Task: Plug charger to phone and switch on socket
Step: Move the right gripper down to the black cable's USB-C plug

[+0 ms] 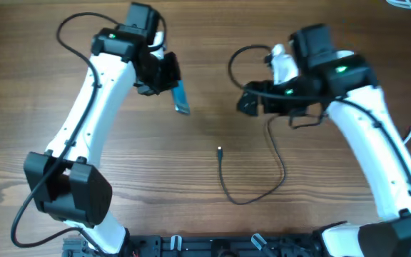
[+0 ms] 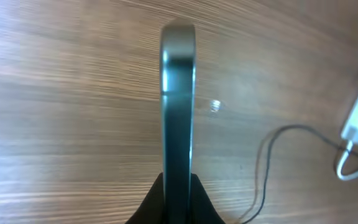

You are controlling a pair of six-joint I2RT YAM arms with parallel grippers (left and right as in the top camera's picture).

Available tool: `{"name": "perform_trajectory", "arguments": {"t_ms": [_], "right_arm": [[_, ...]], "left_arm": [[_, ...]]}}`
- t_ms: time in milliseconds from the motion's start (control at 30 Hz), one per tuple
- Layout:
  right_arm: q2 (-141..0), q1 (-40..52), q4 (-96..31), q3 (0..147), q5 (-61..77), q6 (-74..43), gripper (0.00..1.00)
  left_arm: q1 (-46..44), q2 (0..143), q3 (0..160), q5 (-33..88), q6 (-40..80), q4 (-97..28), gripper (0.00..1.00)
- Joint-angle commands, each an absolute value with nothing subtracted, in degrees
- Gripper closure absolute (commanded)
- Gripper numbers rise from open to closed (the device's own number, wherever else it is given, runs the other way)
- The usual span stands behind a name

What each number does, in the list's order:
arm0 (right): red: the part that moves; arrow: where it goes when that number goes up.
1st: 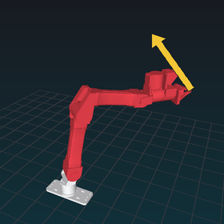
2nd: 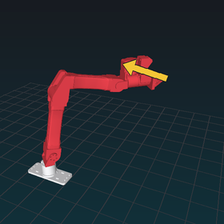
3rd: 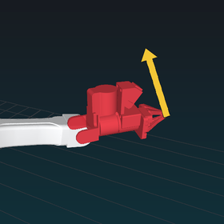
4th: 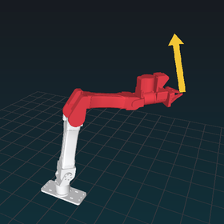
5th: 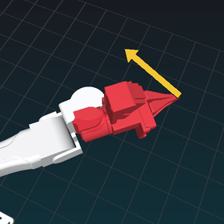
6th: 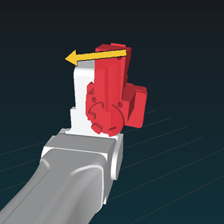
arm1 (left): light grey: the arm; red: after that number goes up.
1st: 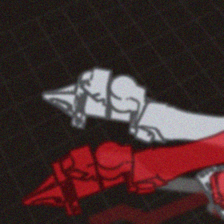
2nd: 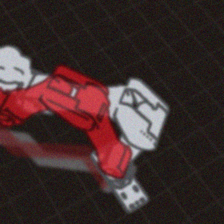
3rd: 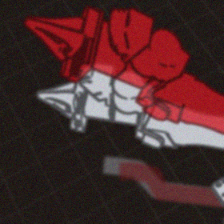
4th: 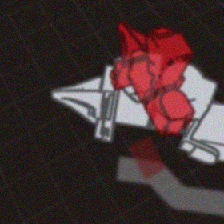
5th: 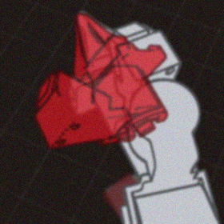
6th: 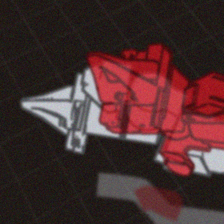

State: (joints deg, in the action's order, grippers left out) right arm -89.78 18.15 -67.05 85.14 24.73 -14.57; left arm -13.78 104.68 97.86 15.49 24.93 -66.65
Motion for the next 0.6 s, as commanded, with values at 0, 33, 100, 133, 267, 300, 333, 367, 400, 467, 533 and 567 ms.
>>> {"name": "perform_trajectory", "arguments": {"t_ms": [0,33,100,133,267,300,333,367,400,467,533,567], "right_arm": [[-89.8,24.6,-59.6,77.5,25.6,-21.3,0.08],[-90.0,26.2,-57.6,76.0,25.5,-22.4,0.13],[-93.4,31.5,-56.5,75.0,22.2,-26.1,0.26],[-94.7,32.5,-56.6,75.0,21.9,-26.6,0.26],[-103.3,37.5,-55.7,75.0,16.3,-33.5,0.49],[-104.8,38.3,-55.2,75.0,16.3,-33.5,0.49],[-106.8,39.0,-54.7,75.0,15.4,-33.7,0.49],[-108.5,39.5,-54.7,75.0,13.8,-35.1,0.51],[-110.3,39.7,-54.4,75.0,13.6,-35.2,0.52],[-113.3,39.7,-53.4,75.0,15.3,-36.2,0.53],[-114.8,39.7,-53.5,75.0,15.2,-36.2,0.6],[-114.9,39.7,-53.6,74.8,15.2,-36.1,0.61]], "left_arm": [[-9.1,104.0,98.2,14.2,27.2,-68.8,0.96],[-8.8,104.0,98.2,14.3,26.8,-69.2,0.96],[-8.6,104.0,98.2,14.1,25.7,-69.5,0.96],[-8.6,104.0,98.2,14.0,25.7,-69.5,0.96],[-8.6,104.0,98.2,14.0,25.0,-69.5,0.96],[-8.6,104.0,98.2,14.0,24.1,-69.5,0.96],[-8.6,104.0,98.2,14.0,24.0,-69.7,0.96],[-8.6,104.0,98.2,14.0,24.0,-70.1,0.96],[-8.6,104.0,98.2,14.0,24.0,-70.3,0.96],[-8.6,104.0,98.2,14.0,24.0,-70.2,0.96],[-8.6,104.0,98.2,14.0,24.0,-70.1,0.96],[-8.6,104.0,98.2,14.0,24.0,-70.1,0.96]]}}
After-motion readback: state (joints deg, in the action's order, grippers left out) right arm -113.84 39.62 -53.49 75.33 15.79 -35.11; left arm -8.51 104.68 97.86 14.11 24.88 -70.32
